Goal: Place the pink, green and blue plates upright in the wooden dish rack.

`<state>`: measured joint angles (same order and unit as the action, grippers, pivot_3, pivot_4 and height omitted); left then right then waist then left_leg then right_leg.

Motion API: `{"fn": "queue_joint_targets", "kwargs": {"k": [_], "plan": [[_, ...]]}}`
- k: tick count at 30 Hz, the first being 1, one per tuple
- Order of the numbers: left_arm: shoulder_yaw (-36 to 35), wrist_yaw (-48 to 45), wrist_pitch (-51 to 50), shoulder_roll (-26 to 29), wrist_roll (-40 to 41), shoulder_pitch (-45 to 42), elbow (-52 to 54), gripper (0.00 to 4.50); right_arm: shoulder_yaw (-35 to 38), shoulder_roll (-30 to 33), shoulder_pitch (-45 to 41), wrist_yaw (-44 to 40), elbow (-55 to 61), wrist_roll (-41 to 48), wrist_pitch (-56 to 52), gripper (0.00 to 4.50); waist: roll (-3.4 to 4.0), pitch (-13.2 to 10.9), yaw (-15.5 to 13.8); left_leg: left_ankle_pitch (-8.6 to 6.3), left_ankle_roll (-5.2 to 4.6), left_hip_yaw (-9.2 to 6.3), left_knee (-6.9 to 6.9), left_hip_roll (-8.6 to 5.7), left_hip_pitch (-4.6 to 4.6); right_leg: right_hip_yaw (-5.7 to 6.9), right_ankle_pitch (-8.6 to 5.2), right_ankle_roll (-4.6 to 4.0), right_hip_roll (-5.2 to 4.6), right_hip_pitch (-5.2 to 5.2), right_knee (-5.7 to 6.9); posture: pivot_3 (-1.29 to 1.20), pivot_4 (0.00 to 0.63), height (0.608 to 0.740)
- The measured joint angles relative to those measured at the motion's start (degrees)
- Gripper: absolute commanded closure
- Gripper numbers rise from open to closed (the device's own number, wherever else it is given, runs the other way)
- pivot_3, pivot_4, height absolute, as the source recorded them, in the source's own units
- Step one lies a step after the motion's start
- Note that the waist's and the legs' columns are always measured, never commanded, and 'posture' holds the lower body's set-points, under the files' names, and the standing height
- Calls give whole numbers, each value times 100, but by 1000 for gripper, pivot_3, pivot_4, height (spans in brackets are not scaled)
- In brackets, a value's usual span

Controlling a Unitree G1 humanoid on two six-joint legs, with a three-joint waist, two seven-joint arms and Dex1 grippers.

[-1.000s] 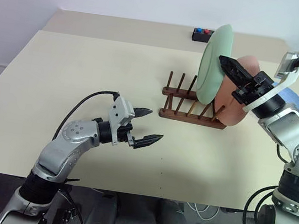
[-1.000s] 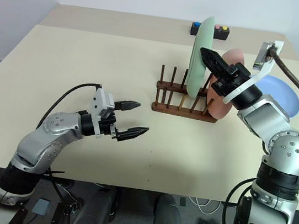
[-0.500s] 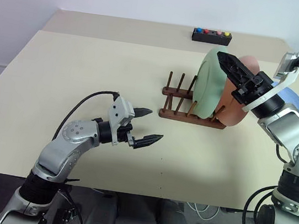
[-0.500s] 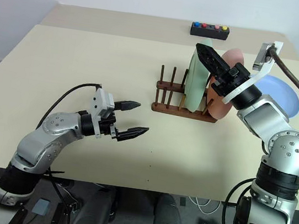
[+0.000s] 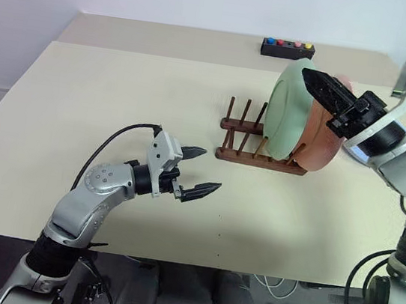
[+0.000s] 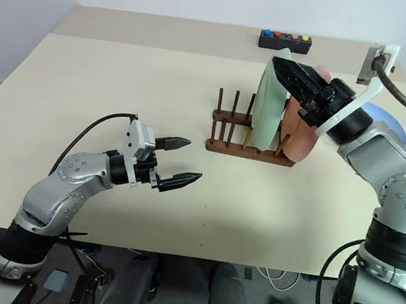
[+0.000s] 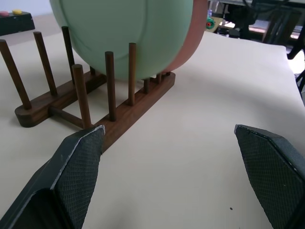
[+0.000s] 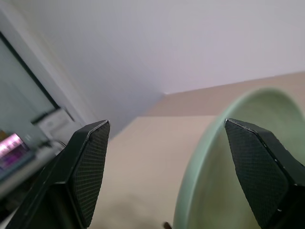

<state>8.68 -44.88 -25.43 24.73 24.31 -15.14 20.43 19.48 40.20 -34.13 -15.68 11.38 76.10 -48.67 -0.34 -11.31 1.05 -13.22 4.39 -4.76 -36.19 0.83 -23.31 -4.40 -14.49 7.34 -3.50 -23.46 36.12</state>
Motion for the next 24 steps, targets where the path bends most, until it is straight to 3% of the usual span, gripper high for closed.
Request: {"fn": "queue_joint_targets", "kwargs": {"k": [4,12,16,18,24], "plan": [[1,-1,0,-2,1,-1,0,0,48,-1,-50,-110,20,75,-14,626,0,0,1,0,0,0,1,0,0,0,0,-1,0,0,0,0,150,730],[3,1,0,-7,0,-8,0,0,3,130,-19,-639,143,-598,193,626,2,-1,-5,0,0,0,-2,0,-2,0,-1,-1,-1,-1,-1,0,150,730],[-17,6,-1,5,-1,15,7,0,193,1385,15,-1412,-124,-2039,1079,626,2,-2,-61,0,0,3,-1,-4,-11,1,-2,0,-5,-4,-15,0,150,730],[-23,4,-1,8,-1,17,8,0,439,1920,114,-1572,-858,-2918,1698,626,-14,6,-40,-1,-2,6,-1,-4,-7,0,-2,-2,-5,1,-18,0,150,730],[-18,-19,-1,0,-2,-26,0,0,376,2002,588,-1831,-2266,-4325,2532,626,-3,6,71,-1,-2,18,5,-2,9,-13,-2,-2,-3,-1,-2,0,150,730]]}}
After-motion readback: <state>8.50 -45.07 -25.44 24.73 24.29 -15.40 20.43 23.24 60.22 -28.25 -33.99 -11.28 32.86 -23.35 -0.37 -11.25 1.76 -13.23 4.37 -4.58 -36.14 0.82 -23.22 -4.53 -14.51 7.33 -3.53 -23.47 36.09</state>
